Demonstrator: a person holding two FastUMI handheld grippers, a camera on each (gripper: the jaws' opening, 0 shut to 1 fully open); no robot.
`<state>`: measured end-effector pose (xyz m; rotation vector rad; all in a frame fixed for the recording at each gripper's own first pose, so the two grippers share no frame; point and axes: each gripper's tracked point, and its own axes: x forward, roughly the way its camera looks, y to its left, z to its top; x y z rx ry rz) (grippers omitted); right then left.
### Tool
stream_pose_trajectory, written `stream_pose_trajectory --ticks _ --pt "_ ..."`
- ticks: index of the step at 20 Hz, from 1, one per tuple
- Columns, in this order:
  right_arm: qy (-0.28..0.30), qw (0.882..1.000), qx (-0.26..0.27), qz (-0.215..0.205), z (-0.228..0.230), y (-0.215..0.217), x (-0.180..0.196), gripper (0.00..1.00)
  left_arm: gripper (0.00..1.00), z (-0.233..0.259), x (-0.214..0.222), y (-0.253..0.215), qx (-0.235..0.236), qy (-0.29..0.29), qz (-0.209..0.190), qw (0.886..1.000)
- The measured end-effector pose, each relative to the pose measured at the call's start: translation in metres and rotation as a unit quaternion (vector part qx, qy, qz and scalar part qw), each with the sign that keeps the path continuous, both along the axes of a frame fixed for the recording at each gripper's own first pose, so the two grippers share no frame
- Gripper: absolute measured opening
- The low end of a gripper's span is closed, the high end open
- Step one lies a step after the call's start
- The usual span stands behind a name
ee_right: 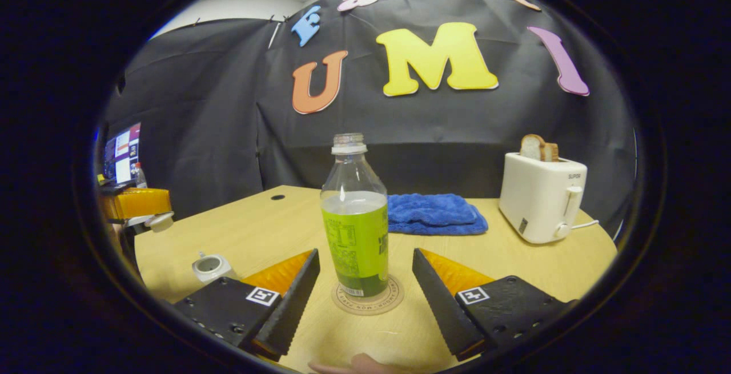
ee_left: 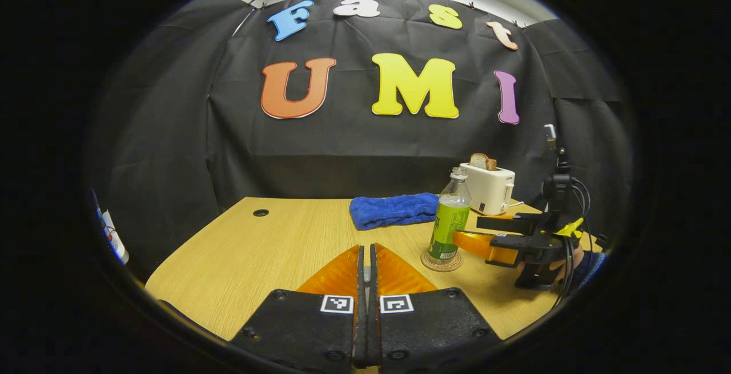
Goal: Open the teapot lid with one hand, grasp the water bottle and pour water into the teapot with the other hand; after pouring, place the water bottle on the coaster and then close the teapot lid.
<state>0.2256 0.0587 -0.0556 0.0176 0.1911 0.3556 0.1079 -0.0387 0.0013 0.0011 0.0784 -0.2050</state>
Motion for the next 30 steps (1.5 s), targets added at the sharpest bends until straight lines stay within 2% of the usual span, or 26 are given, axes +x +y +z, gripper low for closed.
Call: stream_pose_trajectory --ticks 1,6,7,8,13,17,20,25,27,29,30 --pt "-0.001 1.0 0.005 -0.002 0.002 -0.004 -0.007 0.94 0.03 -0.001 0.001 -0.002 0.001 0.0 -0.001 1.0" --pt "-0.025 0.999 0.009 -0.018 0.012 -0.033 -0.049 0.97 0.03 -0.017 0.012 -0.015 0.008 0.008 -0.011 1.0" --pt "-0.031 0.999 0.012 -0.02 0.016 -0.038 -0.058 0.94 0.03 -0.022 0.014 -0.016 0.015 0.01 -0.008 1.0" --pt "-0.037 0.999 0.017 -0.023 0.018 -0.043 -0.067 0.97 0.03 -0.026 0.016 -0.018 0.023 0.009 -0.005 1.0" --pt "-0.055 0.997 0.046 -0.032 0.021 -0.064 -0.108 0.97 0.03 -0.052 0.029 -0.021 0.038 0.024 0.006 0.999" --pt "-0.055 0.996 0.054 -0.043 0.013 -0.082 -0.127 0.96 0.03 -0.063 0.038 -0.013 0.041 0.037 0.027 0.998" --pt "-0.047 0.996 0.062 -0.051 0.004 -0.093 -0.137 0.96 0.03 -0.068 0.04 -0.018 0.04 0.043 0.028 0.998" --pt "-0.026 0.995 0.073 -0.066 -0.013 -0.107 -0.143 0.97 0.04 -0.075 0.041 -0.016 0.042 0.048 0.063 0.996" --pt "-0.018 0.994 0.078 -0.072 -0.019 -0.112 -0.145 0.97 0.08 -0.075 0.038 -0.02 0.044 0.052 0.066 0.995" --pt "-0.014 0.994 0.076 -0.08 -0.02 -0.117 -0.147 0.96 0.17 -0.073 0.035 -0.026 0.038 0.052 0.058 0.996" --pt "-0.015 0.993 0.074 -0.086 -0.02 -0.122 -0.148 0.96 0.3 -0.071 0.031 -0.029 0.034 0.052 0.057 0.996"
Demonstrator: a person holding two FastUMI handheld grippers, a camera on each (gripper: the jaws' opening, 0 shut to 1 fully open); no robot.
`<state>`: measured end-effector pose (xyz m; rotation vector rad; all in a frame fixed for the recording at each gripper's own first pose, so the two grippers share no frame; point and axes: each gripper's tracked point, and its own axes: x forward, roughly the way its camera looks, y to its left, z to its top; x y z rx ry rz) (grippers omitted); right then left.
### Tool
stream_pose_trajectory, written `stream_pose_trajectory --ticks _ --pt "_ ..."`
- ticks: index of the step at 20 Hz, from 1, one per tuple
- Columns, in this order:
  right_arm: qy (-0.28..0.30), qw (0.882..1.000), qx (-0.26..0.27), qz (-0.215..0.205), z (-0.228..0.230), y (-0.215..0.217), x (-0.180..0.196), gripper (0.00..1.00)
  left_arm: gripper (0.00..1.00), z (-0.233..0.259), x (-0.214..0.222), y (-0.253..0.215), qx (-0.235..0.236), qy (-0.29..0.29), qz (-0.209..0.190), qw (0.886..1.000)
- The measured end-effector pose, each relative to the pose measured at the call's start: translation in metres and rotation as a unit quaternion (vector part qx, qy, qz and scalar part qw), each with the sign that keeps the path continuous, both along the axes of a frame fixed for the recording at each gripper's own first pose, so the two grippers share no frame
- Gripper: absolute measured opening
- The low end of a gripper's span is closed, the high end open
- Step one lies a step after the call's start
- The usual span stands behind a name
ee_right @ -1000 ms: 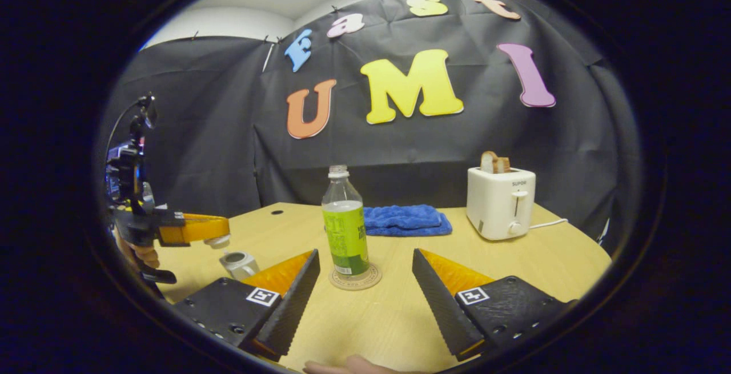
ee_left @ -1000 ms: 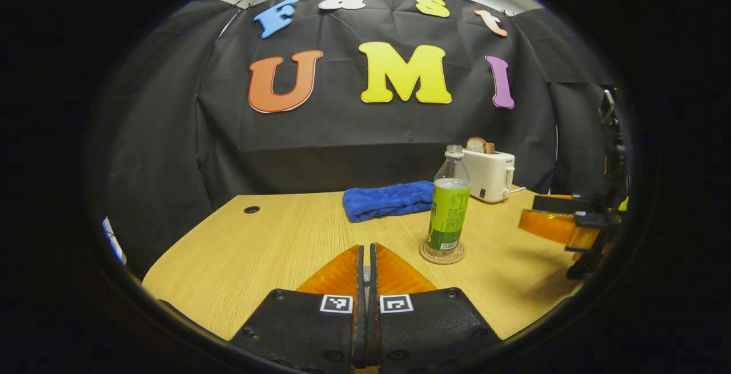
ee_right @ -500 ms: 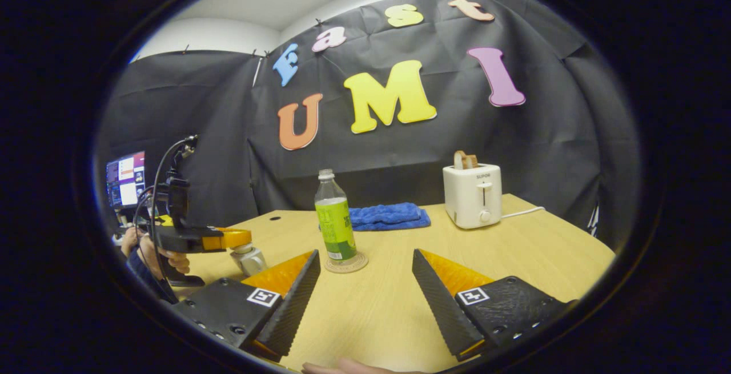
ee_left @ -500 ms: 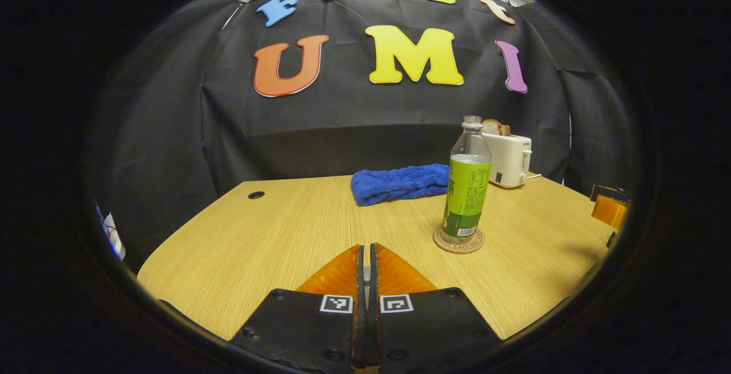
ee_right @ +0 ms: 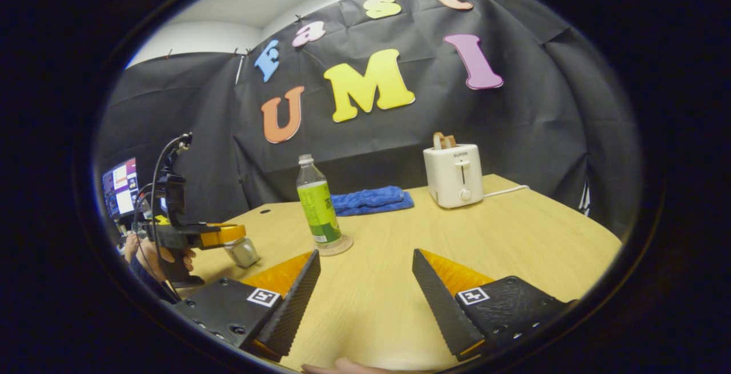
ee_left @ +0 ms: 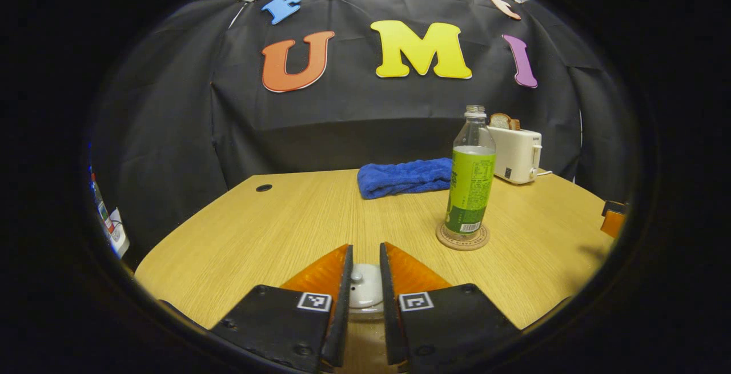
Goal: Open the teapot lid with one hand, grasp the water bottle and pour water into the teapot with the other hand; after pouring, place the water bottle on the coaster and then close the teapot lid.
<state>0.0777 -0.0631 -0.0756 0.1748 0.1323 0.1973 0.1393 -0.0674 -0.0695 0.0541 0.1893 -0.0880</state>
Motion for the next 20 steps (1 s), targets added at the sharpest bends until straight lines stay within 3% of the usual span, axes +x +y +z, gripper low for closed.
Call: stream_pose_trajectory --ticks 1,3,6,8,11,12,18,20 --pt "-0.001 1.0 0.0 -0.005 0.001 -0.003 -0.001 0.97 0.34 0.002 -0.002 0.0 0.0 -0.001 0.0 1.0" --pt "-0.001 1.0 0.001 -0.013 0.003 -0.006 -0.005 0.96 0.5 0.011 -0.01 -0.006 0.0 -0.01 -0.013 1.0" --pt "-0.005 0.999 -0.007 -0.035 0.012 -0.014 -0.011 0.96 0.85 0.038 -0.029 -0.006 -0.003 -0.046 -0.012 0.999" --pt "-0.013 0.999 -0.02 -0.047 0.02 -0.017 -0.017 0.96 0.96 0.052 -0.045 -0.002 -0.002 -0.066 -0.007 0.998" --pt "-0.036 0.996 -0.046 -0.065 0.037 -0.02 -0.031 0.93 0.98 0.066 -0.077 -0.002 -0.016 -0.079 -0.007 0.997" --pt "-0.041 0.995 -0.054 -0.073 0.044 -0.022 -0.036 0.96 0.98 0.07 -0.089 -0.001 -0.02 -0.083 -0.004 0.996" --pt "-0.079 0.985 -0.112 -0.106 0.085 -0.016 -0.082 0.96 0.98 0.092 -0.153 0.006 -0.01 -0.108 0.01 0.994" --pt "-0.101 0.979 -0.13 -0.118 0.103 -0.009 -0.097 0.96 0.98 0.098 -0.17 -0.001 -0.012 -0.117 -0.002 0.993"
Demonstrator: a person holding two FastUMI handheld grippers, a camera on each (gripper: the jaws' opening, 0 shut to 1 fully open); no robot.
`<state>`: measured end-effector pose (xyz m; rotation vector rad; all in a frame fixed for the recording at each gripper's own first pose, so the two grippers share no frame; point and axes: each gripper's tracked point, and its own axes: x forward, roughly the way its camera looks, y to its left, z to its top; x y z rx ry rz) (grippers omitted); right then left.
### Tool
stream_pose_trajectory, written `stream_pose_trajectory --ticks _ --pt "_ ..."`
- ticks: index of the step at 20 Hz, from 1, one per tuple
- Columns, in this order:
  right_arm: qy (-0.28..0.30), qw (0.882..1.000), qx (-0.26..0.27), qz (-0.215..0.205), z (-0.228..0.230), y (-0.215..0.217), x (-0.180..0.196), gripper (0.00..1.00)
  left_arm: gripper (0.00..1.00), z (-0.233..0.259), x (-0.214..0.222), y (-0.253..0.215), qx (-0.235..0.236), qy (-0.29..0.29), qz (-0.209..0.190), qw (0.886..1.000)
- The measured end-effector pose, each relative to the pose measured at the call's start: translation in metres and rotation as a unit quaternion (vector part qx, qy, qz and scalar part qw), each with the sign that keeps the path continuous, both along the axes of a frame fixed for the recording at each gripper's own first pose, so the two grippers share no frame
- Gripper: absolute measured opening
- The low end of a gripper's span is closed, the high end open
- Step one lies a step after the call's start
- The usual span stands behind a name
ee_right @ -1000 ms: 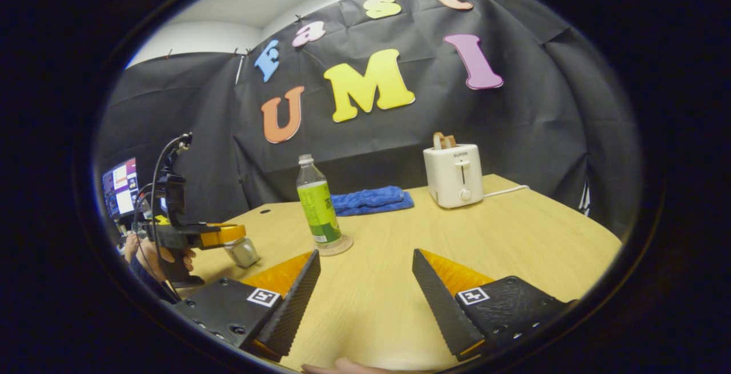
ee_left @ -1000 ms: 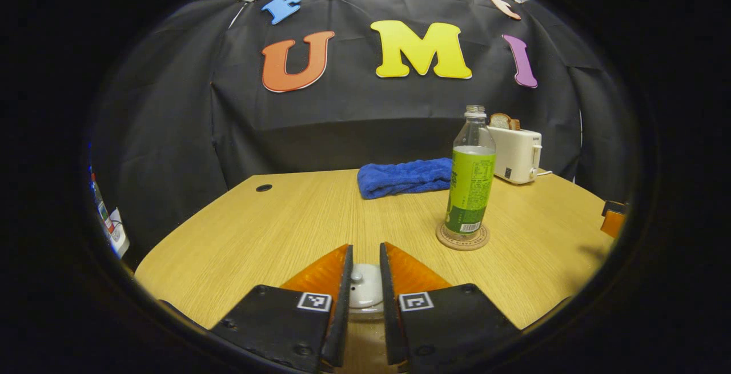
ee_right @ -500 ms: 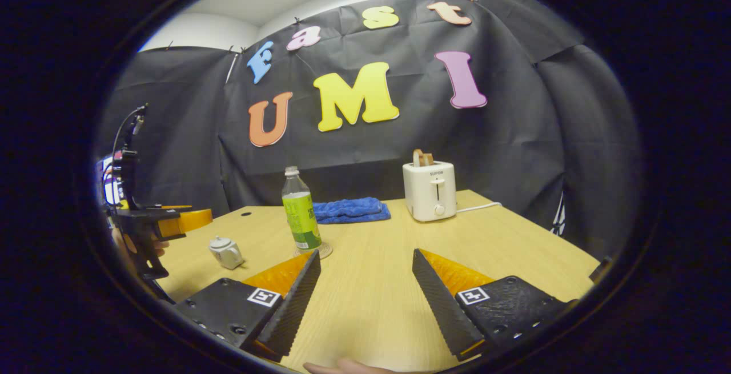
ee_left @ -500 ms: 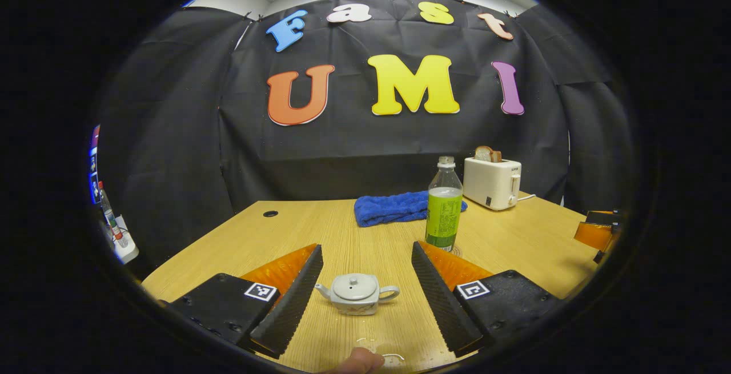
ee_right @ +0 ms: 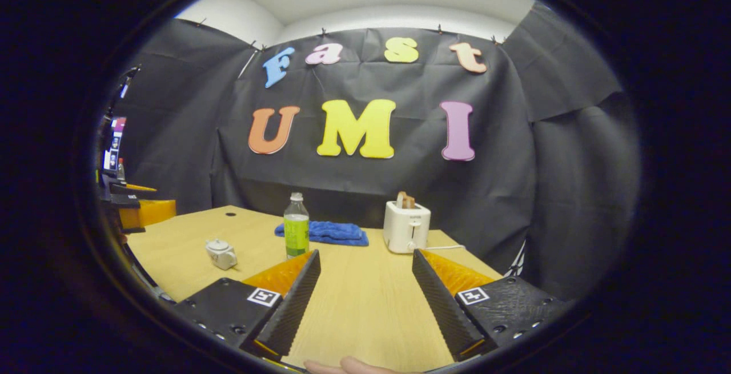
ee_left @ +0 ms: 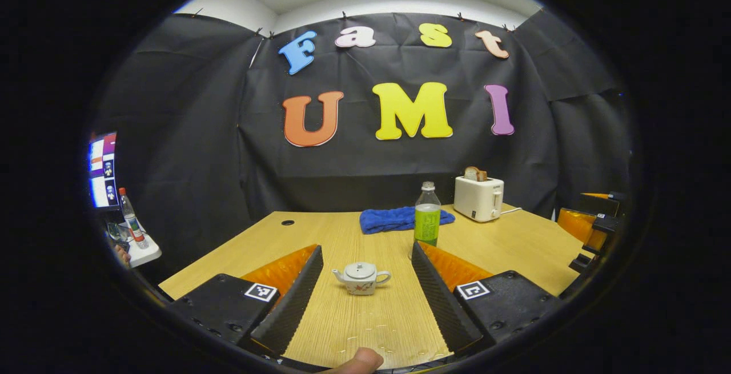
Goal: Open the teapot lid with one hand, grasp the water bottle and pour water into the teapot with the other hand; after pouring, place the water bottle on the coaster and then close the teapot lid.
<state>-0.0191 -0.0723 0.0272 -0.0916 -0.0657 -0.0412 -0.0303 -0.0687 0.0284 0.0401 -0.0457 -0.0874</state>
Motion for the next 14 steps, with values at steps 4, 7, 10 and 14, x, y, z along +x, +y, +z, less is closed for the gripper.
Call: stream_pose_trajectory --ticks 4,7,10,14 --pt "-0.018 0.999 -0.031 -0.015 0.011 0.014 -0.03 0.95 0.98 0.005 -0.017 -0.006 0.013 -0.01 -0.009 1.0" --pt "-0.038 0.999 -0.035 -0.011 0.011 0.017 -0.045 0.97 0.98 0.006 -0.024 -0.014 0.011 -0.01 -0.016 1.0" --pt "-0.04 0.999 -0.015 -0.015 0.007 0.015 -0.043 0.95 0.98 0.005 -0.023 -0.019 0.005 -0.011 -0.015 1.0" --pt "-0.027 0.999 0.017 -0.02 -0.007 0.003 -0.031 0.97 0.98 0.005 -0.024 -0.019 0.026 -0.018 -0.008 0.999"
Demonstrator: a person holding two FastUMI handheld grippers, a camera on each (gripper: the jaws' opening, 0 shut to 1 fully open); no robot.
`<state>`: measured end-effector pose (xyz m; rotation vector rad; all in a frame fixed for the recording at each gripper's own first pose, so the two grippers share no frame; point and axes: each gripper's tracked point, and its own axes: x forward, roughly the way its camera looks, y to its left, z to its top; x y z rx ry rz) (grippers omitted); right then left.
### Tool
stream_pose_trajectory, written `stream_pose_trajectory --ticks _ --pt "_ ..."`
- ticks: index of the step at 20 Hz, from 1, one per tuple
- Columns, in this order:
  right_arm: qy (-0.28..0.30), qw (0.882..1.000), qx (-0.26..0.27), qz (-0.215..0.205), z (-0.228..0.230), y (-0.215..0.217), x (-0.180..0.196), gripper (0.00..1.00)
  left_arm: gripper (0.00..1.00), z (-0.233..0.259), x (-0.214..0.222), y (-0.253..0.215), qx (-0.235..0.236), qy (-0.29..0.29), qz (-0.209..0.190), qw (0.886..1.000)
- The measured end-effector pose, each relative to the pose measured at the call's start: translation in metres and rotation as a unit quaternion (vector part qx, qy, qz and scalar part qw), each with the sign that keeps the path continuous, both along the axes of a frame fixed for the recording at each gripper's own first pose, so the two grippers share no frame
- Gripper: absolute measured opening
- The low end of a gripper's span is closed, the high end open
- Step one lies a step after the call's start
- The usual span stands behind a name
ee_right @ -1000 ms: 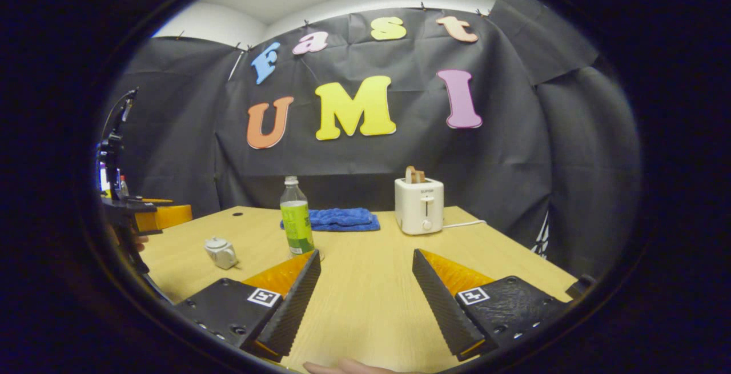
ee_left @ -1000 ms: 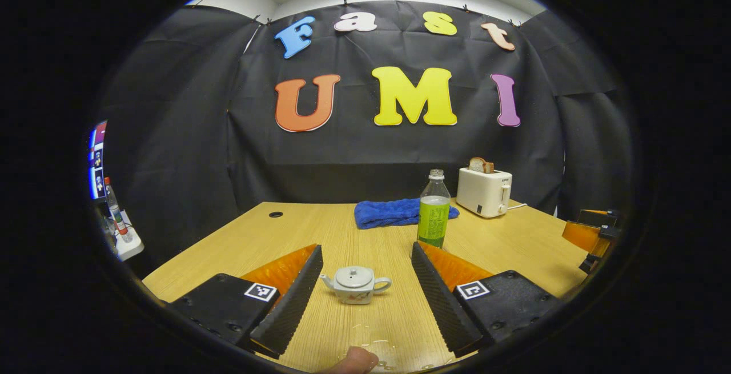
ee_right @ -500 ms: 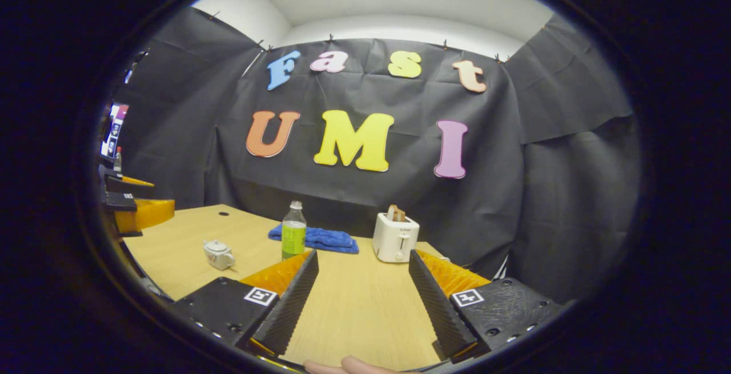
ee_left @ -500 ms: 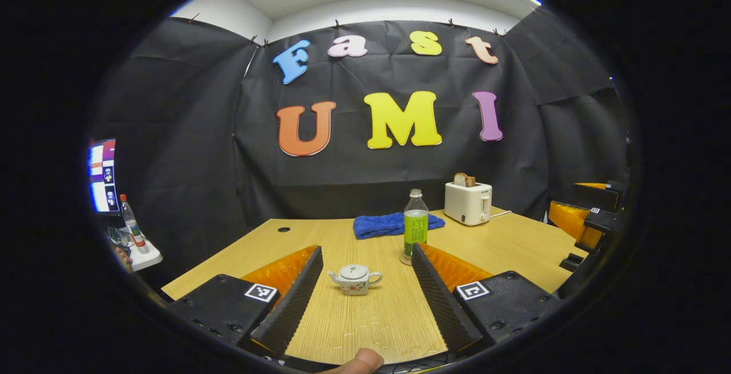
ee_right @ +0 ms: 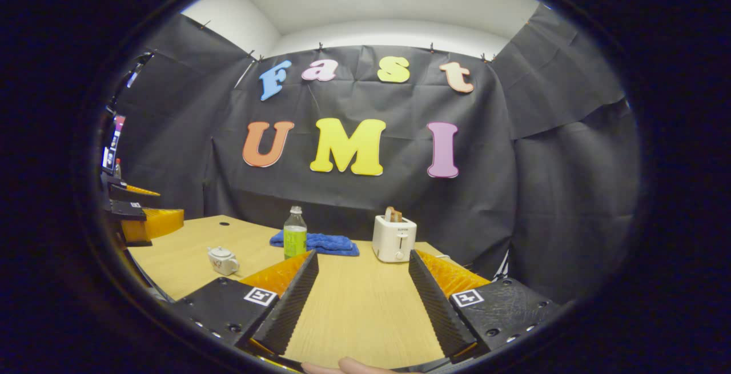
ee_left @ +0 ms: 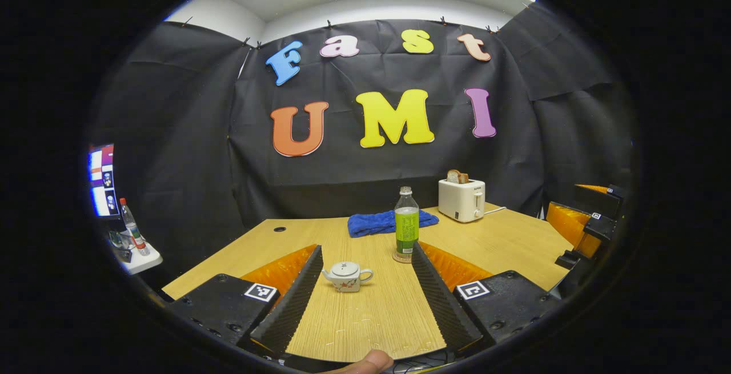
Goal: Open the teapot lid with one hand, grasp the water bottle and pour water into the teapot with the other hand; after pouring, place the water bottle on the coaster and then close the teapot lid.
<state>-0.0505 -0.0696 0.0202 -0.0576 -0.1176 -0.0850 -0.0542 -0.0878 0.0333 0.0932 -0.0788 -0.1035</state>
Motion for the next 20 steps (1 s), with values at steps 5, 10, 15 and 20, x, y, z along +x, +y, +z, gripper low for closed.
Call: stream_pose_trajectory --ticks 5,10,15,20 --pt "0.016 1.0 0.007 -0.001 -0.012 -0.014 0.012 0.97 0.98 -0.003 0.001 -0.008 -0.007 0.002 -0.017 1.0" --pt "0.011 0.999 0.0 0.032 -0.013 0.004 0.011 0.97 0.98 -0.007 0.006 -0.007 -0.008 0.006 -0.012 1.0" --pt "0.013 0.999 0.003 0.053 -0.018 0.011 0.013 0.95 0.98 -0.014 0.015 -0.009 -0.008 0.014 -0.013 1.0" --pt "0.015 0.998 0.004 0.058 -0.02 0.003 0.018 0.95 0.98 -0.015 0.017 -0.014 -0.011 0.015 -0.022 1.0"
